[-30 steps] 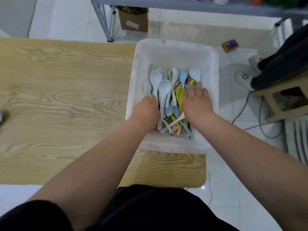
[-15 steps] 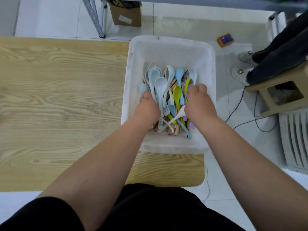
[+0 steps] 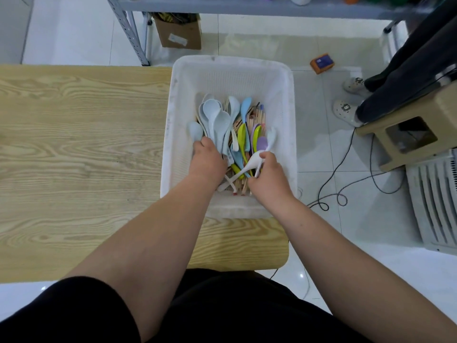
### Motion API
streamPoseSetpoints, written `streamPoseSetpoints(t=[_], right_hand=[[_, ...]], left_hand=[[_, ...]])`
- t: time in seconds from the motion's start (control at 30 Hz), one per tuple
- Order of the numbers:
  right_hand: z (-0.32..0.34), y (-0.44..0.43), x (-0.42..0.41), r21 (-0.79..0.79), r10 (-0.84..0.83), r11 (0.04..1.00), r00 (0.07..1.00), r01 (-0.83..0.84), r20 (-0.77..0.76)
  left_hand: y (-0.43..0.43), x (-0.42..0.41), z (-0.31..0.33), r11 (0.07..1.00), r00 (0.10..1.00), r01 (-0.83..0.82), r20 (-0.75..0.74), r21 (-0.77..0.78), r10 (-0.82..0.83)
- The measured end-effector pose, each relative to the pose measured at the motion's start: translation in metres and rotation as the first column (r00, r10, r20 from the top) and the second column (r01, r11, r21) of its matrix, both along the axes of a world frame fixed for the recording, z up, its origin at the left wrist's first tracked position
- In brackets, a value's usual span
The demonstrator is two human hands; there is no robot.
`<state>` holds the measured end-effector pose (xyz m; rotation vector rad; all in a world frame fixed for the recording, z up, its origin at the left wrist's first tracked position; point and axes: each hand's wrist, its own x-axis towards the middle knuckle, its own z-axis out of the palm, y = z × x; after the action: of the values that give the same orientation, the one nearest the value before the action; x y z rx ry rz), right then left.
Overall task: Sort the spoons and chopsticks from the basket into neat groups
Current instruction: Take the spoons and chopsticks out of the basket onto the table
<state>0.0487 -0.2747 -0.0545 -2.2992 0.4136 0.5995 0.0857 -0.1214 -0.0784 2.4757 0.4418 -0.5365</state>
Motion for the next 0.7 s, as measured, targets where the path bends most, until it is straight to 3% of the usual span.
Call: streamPoseSetpoints(t=[0.03,0.13,0.23,0.43,0.57,0.7], right_hand=[[-0.001,0.000,-0.002,0.026,-0.005,1.000,0.999,0.006,-0.039],[-0.003,0.001,-0.010,0.138,-0.032,0.989,0.994,0.046,-0.103],[-0.005,-0.002,-0.012,0.239,-0.120,0.961,0.987,0.143,-0.109],[0.003,-0.009,-0.017,0.501,-0.208,0.820,0.959,0.277,-0.192],[0.026,-0.008,-0.038,0.638,-0.231,0.703,0.950,0.314,-0.212],[0.057,-0.007,-0.081,0.758,-0.151,0.594,0.963,0.269,-0.223]], left_hand=[[0.000,-0.001,0.002,1.000,0.998,-0.028,0.049,-0.005,0.028],[0.000,-0.006,0.001,0.998,0.999,0.042,-0.032,0.054,-0.040],[0.005,-0.005,0.003,1.000,0.995,-0.028,-0.092,-0.015,0.026],[0.019,-0.025,0.025,0.871,0.953,-0.302,-0.163,-0.389,0.257],[0.018,-0.064,0.058,0.749,0.947,-0.305,-0.103,-0.588,0.305],[0.008,-0.124,0.095,0.665,0.983,-0.173,-0.092,-0.726,0.156]])
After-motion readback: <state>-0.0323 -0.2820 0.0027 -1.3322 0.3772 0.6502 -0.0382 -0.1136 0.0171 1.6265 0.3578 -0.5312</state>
